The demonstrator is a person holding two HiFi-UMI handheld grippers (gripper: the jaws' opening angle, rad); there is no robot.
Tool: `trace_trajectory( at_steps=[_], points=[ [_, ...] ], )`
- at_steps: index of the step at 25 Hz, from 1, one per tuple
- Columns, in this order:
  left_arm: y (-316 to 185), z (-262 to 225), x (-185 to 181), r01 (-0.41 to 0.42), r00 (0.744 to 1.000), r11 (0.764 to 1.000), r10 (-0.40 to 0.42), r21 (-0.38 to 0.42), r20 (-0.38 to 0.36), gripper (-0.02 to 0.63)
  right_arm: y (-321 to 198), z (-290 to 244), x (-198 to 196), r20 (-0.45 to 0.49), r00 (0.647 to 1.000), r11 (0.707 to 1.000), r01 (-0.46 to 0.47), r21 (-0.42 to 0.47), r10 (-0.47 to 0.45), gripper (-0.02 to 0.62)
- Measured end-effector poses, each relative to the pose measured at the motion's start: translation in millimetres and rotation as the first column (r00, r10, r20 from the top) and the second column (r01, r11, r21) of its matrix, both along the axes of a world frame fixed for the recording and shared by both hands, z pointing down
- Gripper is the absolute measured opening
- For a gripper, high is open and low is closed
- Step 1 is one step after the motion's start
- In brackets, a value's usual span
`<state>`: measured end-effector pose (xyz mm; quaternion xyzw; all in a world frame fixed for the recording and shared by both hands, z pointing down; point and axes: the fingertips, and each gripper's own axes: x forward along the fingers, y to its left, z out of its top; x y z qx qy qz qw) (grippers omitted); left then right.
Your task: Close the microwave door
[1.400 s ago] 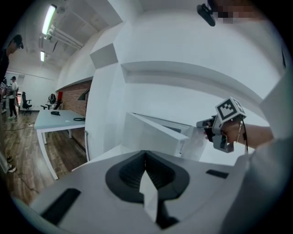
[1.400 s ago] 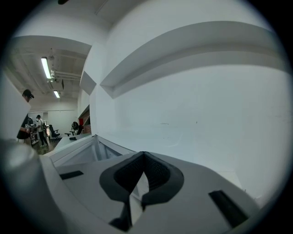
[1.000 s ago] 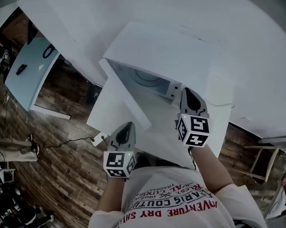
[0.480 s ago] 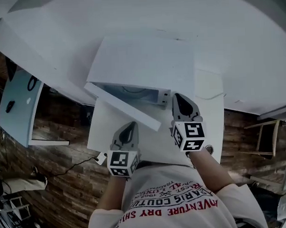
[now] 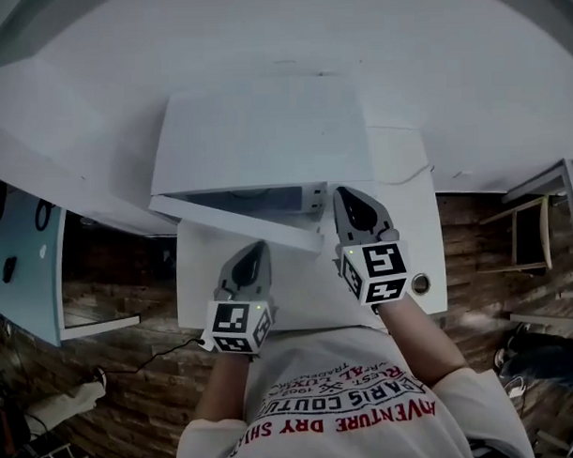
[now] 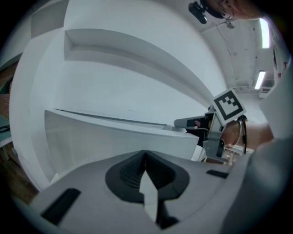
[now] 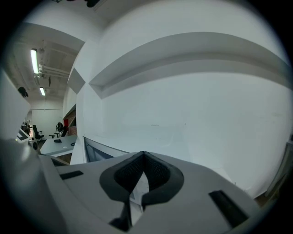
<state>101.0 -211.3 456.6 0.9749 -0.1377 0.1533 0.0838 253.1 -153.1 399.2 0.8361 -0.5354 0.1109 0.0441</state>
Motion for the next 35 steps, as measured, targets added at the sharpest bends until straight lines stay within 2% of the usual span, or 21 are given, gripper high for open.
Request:
trace_trajectory(
  at_steps=[8,18,25,29,33,34,35],
  points=[
    [-9.8,1.6,16.7,-0.09,0.996,0.996,0.09,0.002,-0.011,0.006,0.4,0.5,1.5,0.022,0.999,0.999,-0.046,0.02,0.045,0.011],
    [-24.5,-0.1,45.4,-0.146,0.989,0.989,0.146,0.012,-0.033,0.006,0.7,0.7,0.0,-0.012,0.998,0.997,-0.061,-0.035,0.061,0.011],
    [-23.6,-1.7,47.2,-0.193,0.981,0.974,0.196,0.119,-0.014,0.005,1.7,-0.8,0.8,-0.006,0.997,0.997,-0.075,-0.013,0.075,0.011],
    [-23.2,-0.7,48.3,-0.171,0.982,0.982,0.176,0.078,-0.063,0.005,2.9,-0.4,1.8,-0.007,0.996,0.996,-0.084,-0.008,0.084,0.011],
    [-28.2,-1.8,53.9,-0.155,0.983,0.983,0.163,0.098,-0.08,0.005,2.1,-0.4,1.3,-0.019,0.996,0.996,-0.088,-0.011,0.088,0.011],
    [-29.2,-0.7,56.2,-0.161,0.982,0.984,0.168,0.073,-0.089,0.005,1.9,-0.3,1.1,-0.018,0.996,0.996,-0.087,-0.011,0.087,0.011],
    [-28.9,2.7,59.4,-0.177,0.979,0.984,0.178,0.015,-0.097,0.005,1.8,-0.2,1.2,-0.017,0.996,0.996,-0.086,-0.011,0.086,0.011]
  ],
)
